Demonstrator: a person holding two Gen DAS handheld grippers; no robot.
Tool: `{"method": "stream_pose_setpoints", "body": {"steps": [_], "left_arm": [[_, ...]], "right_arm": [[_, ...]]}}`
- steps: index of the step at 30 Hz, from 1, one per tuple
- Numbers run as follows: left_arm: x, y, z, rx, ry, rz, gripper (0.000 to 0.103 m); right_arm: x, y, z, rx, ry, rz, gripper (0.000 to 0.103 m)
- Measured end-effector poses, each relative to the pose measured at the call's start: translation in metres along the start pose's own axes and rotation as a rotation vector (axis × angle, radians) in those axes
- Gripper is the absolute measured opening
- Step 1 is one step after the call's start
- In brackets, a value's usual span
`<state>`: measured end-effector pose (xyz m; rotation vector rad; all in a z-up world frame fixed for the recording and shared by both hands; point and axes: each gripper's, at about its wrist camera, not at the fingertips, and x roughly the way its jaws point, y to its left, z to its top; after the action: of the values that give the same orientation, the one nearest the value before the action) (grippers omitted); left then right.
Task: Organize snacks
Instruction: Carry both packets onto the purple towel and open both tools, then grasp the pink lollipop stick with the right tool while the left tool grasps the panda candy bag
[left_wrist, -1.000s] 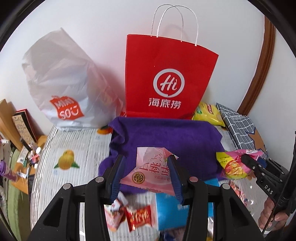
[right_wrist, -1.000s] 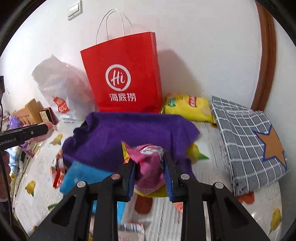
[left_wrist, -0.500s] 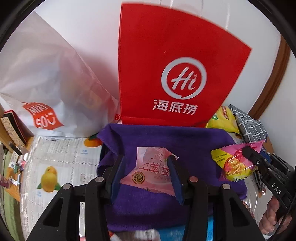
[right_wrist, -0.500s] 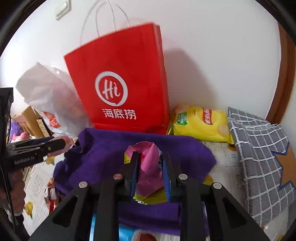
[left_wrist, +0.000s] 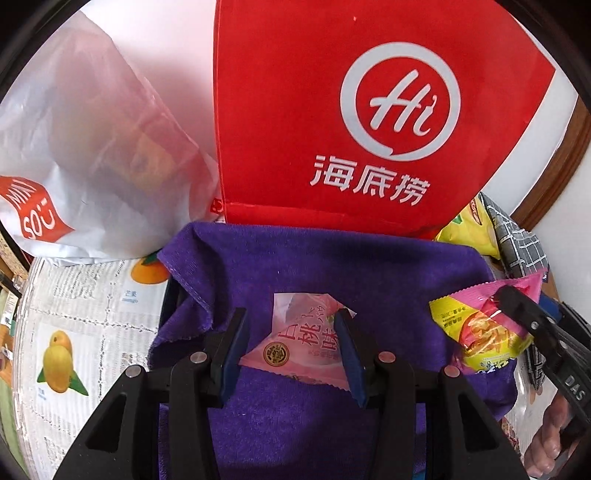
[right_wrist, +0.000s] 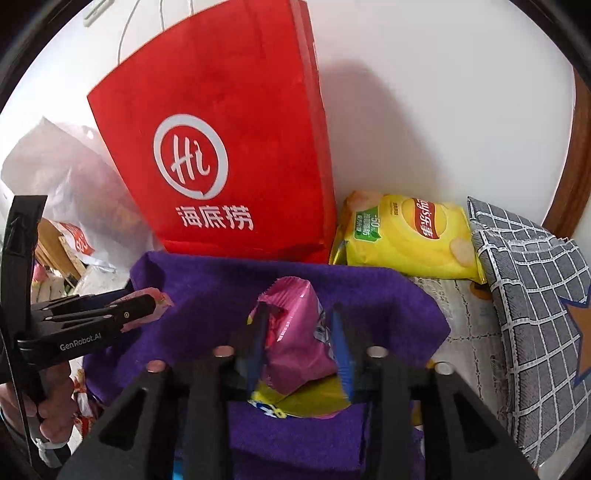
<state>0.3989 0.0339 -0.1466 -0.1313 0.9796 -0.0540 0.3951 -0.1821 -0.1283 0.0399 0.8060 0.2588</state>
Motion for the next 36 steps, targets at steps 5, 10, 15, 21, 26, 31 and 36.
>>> {"method": "stream_pose_setpoints", "body": {"steps": [5, 10, 15, 21, 26, 31, 36], "left_arm": [[-0.001, 0.000, 0.001, -0.007, 0.006, -0.014, 0.048], [-0.017, -0.002, 0.002, -0.012, -0.020, 0.011, 0.066], [-0.041, 0.000, -0.005, -0.017, -0.035, 0.023, 0.067], [-0.074, -0.002, -0.023, -0.026, -0.073, 0.037, 0.067], [-0.090, -0.005, -0.043, -0.027, -0.074, 0.055, 0.067], [-0.104, 0.003, -0.068, -0.035, -0.068, 0.092, 0.067], [-0.121, 0.024, -0.092, -0.062, -0.073, 0.142, 0.067]], "right_arm": [[-0.013, -0.004, -0.001, 0.019, -0.021, -0.013, 0.065], [-0.046, -0.015, -0.007, 0.057, -0.054, -0.043, 0.072], [-0.080, -0.036, -0.023, 0.098, -0.073, -0.083, 0.075], [-0.112, -0.065, -0.066, 0.125, -0.037, -0.126, 0.075], [-0.119, -0.078, -0.118, 0.107, 0.035, -0.133, 0.069], [-0.102, -0.075, -0.159, 0.067, 0.125, -0.096, 0.054], [-0.082, -0.071, -0.185, 0.032, 0.178, -0.119, 0.044]]}}
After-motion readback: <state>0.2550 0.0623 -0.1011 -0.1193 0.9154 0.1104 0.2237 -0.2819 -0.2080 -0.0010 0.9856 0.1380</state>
